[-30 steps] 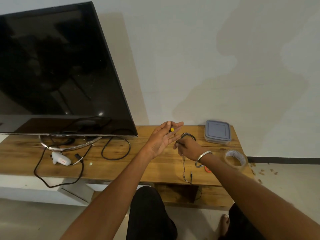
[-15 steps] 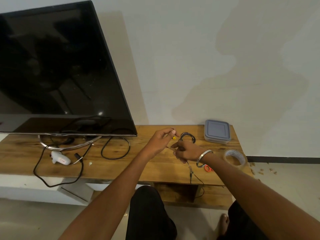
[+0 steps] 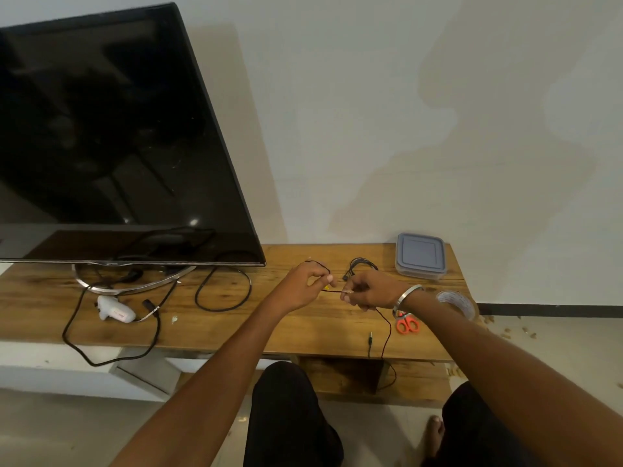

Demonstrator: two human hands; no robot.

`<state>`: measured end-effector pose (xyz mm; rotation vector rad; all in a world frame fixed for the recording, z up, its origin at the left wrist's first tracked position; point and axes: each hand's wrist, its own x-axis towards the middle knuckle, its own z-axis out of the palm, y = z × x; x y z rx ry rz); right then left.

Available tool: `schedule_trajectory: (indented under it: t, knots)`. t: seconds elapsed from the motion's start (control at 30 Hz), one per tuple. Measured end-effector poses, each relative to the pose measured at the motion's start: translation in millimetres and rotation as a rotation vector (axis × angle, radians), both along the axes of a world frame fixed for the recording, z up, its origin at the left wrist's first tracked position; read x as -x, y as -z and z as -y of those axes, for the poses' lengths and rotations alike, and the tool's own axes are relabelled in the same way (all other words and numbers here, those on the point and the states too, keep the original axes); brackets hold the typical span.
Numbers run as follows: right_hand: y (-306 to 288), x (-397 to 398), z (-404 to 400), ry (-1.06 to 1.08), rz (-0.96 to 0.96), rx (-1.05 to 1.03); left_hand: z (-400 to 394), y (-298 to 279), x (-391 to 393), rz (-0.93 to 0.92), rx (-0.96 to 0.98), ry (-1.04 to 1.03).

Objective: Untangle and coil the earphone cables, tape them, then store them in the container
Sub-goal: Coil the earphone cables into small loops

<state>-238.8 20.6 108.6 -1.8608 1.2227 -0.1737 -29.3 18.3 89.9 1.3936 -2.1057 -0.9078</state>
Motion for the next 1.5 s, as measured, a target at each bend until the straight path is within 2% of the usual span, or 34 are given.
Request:
schedule_trajectory:
  t: [0.67, 0.97, 1.03, 1.17, 1.33, 1.5]
  knots:
    - [0.4, 2.6, 4.3, 0.032, 0.071, 0.168, -11.9, -2.8, -0.5, 0.088, -0.273, 0.144]
    - [-1.3, 0.9, 1.7, 0.051, 0.158, 0.268, -17.3, -17.7, -0.4, -0.046, -0.485, 0.179]
    - [-1.1, 1.0, 0.4, 0.057, 0.183, 0.284, -19.1, -20.9, 1.5, -0.118, -0.554, 0.172]
    - [0.8, 1.2, 0.5, 0.069, 0.210, 0.301, -19.0, -25.5, 3.6, -0.373, -0.691, 0.155]
    - [9.5, 3.4, 6.3, 0.123, 0.177, 0.332, -20.7, -38.5, 9.1, -0.656, -0.733, 0.179]
    - [13.9, 5.2, 2.2, 0.163, 0.191, 0.304, -17.4, -46.2, 9.8, -0.844, -0.740, 0.174]
